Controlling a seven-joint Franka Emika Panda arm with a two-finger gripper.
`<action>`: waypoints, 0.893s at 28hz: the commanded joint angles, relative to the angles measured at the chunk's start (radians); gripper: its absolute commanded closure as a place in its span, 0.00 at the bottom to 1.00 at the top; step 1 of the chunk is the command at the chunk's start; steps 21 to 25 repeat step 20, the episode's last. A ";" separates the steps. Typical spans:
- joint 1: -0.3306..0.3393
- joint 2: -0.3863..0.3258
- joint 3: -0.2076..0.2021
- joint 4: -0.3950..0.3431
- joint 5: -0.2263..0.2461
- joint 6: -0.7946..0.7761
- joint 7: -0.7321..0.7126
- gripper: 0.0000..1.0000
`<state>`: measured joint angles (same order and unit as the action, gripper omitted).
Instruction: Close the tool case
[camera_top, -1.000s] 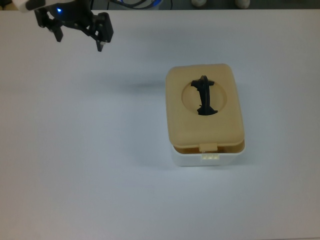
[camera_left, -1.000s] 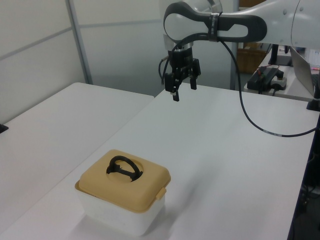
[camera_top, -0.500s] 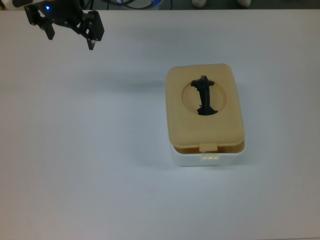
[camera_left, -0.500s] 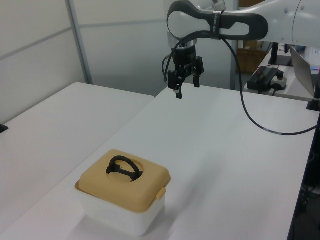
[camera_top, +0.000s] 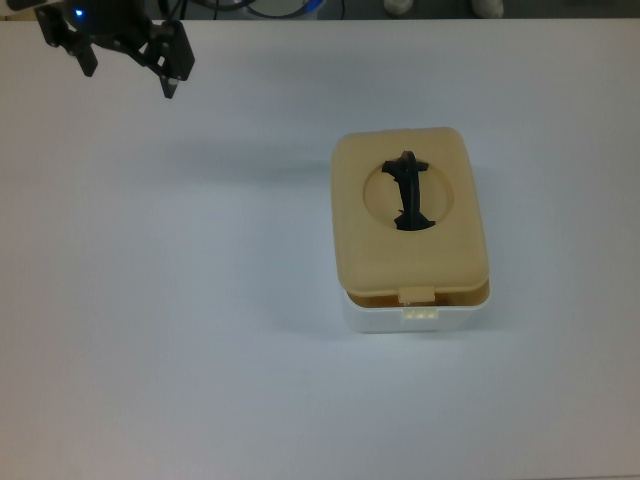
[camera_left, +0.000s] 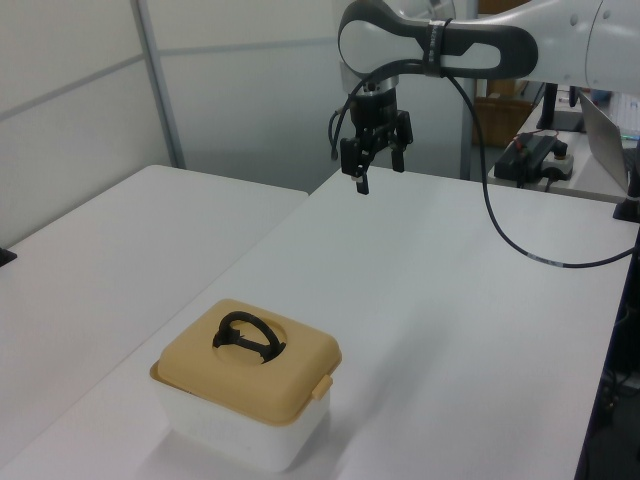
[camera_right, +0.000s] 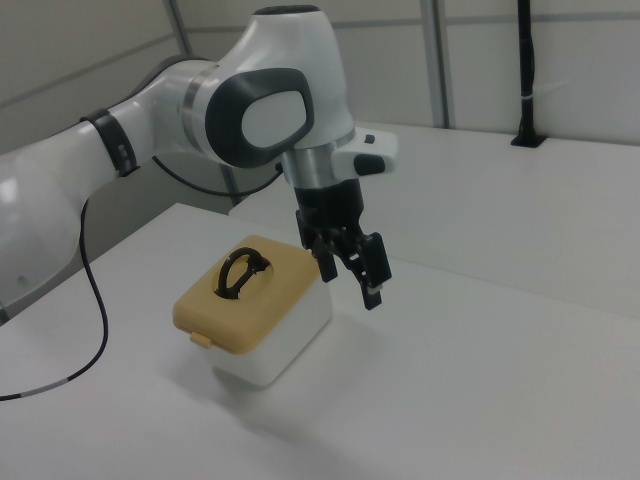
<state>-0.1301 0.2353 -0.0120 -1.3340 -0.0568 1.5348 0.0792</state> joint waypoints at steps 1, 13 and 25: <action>-0.009 -0.022 0.000 -0.011 -0.012 -0.012 -0.021 0.00; -0.025 -0.028 -0.005 -0.011 0.000 -0.012 -0.032 0.00; -0.023 -0.027 -0.002 -0.011 0.000 -0.007 -0.026 0.00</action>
